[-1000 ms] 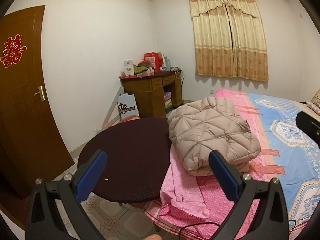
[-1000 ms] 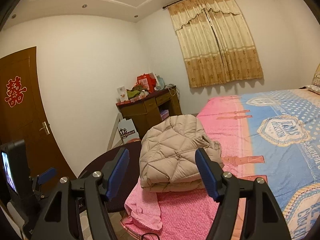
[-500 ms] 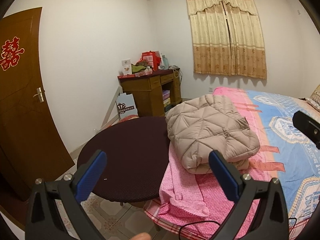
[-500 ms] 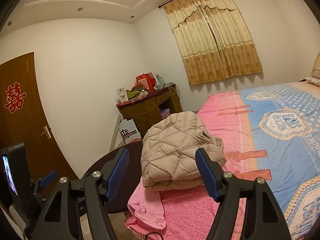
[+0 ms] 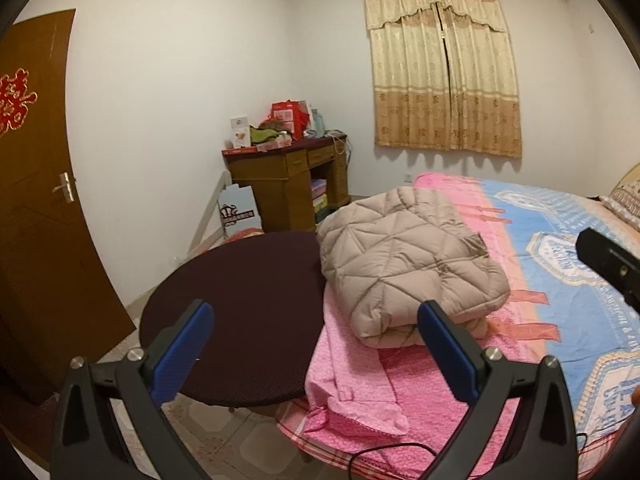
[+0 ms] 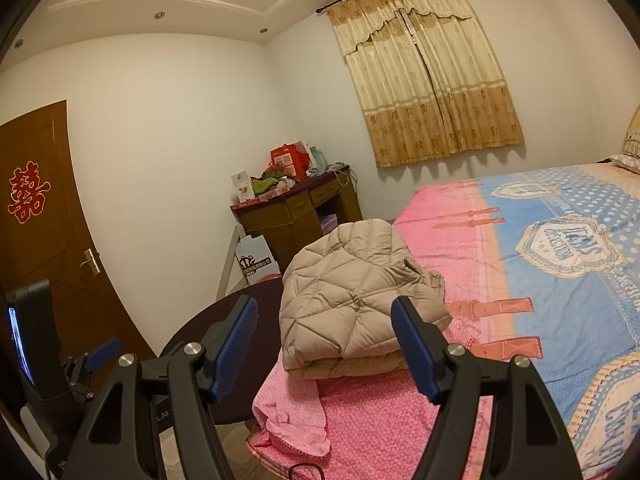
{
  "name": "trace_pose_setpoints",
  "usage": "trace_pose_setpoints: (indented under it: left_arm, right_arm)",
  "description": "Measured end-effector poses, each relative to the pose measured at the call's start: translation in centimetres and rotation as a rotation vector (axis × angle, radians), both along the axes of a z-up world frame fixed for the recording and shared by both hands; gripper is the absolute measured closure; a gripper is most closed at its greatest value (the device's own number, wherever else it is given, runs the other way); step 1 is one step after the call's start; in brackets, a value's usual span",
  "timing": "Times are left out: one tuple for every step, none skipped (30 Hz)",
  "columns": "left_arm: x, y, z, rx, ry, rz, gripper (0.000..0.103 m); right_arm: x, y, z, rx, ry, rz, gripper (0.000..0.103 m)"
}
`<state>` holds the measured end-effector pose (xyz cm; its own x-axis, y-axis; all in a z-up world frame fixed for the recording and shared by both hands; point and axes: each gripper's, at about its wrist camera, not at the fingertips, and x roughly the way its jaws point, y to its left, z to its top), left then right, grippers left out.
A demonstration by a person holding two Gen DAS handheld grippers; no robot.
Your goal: Fold large clothes
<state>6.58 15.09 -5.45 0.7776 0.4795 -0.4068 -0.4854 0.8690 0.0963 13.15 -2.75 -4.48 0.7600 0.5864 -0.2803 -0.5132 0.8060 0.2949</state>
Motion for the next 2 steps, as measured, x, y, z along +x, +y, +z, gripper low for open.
trace_pose_setpoints:
  left_arm:
    - [0.07,0.05,-0.05,0.005,0.002,0.003,0.0]
    - [0.16,0.15,-0.12,0.003,0.006,0.006,0.0]
  right_arm:
    - [-0.02,0.0,-0.01,0.002,-0.001,0.0,0.032]
    - [-0.01,0.0,0.04,0.001,0.0,-0.001,0.032]
